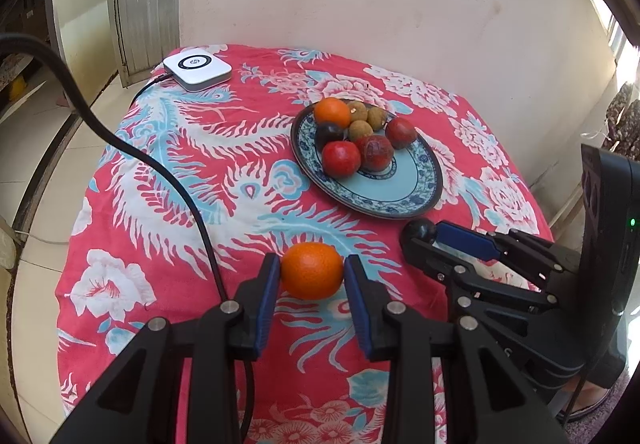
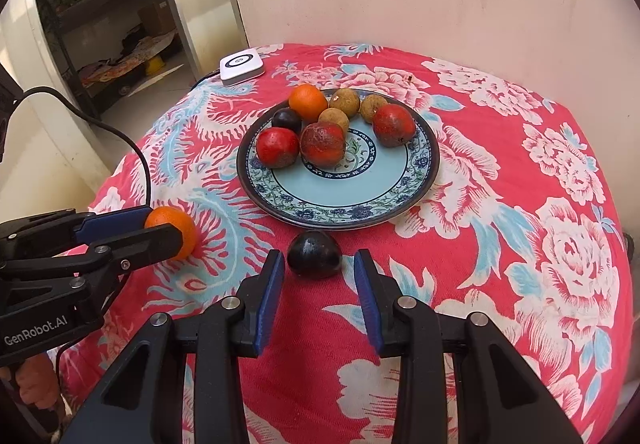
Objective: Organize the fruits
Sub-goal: 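Grasp the dark plum with the right tool while the left tool holds the orange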
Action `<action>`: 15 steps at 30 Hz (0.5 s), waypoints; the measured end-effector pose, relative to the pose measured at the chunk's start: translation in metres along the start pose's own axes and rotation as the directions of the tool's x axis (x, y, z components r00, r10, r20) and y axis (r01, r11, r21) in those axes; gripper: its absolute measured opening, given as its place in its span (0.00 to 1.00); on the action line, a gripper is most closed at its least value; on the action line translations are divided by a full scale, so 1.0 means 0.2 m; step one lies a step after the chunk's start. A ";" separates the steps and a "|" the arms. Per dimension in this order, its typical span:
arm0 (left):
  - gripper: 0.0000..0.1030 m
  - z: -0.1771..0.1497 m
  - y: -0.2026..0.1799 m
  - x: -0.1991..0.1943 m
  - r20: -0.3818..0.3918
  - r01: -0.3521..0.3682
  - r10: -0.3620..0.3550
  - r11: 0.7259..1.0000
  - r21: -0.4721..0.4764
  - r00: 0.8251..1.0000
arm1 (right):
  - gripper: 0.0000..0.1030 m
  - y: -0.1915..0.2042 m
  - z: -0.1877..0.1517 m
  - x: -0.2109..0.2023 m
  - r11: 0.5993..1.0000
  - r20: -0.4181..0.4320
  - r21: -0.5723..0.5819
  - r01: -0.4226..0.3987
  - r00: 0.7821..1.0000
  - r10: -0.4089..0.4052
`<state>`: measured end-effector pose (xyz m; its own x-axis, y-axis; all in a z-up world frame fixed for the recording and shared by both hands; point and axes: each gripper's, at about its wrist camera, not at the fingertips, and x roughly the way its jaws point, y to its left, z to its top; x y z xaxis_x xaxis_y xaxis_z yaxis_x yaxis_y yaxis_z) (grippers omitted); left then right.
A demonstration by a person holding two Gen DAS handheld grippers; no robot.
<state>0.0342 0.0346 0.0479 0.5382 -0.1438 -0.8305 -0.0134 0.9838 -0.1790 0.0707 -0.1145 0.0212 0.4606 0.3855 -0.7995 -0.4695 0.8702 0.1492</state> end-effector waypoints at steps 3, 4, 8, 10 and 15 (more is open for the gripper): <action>0.34 0.00 0.00 0.00 0.001 0.004 -0.004 1.000 0.002 1.000 | 0.36 0.00 0.00 0.01 1.000 0.000 0.000 -0.003 1.000 0.003; 0.34 0.00 0.00 0.00 0.001 0.002 -0.002 1.000 0.003 1.000 | 0.36 0.00 0.00 0.01 1.000 0.001 0.001 -0.004 1.000 0.004; 0.34 0.00 0.00 0.01 -0.001 0.001 -0.001 1.000 0.001 1.000 | 0.36 0.00 0.01 0.02 1.000 0.001 -0.006 -0.006 1.000 0.006; 0.34 0.00 0.00 0.01 0.001 0.002 -0.002 1.000 0.001 1.000 | 0.36 0.00 0.01 0.03 1.000 0.000 -0.006 -0.011 1.000 0.011; 0.34 0.01 0.00 0.01 -0.002 -0.004 0.004 1.000 -0.004 1.000 | 0.36 0.01 0.01 0.03 1.000 0.006 -0.009 -0.023 1.000 0.023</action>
<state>0.0359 0.0351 0.0474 0.5365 -0.1403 -0.8321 -0.0189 0.9838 -0.1780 0.0752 -0.1100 0.0178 0.4538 0.4073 -0.7926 -0.4871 0.8582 0.1621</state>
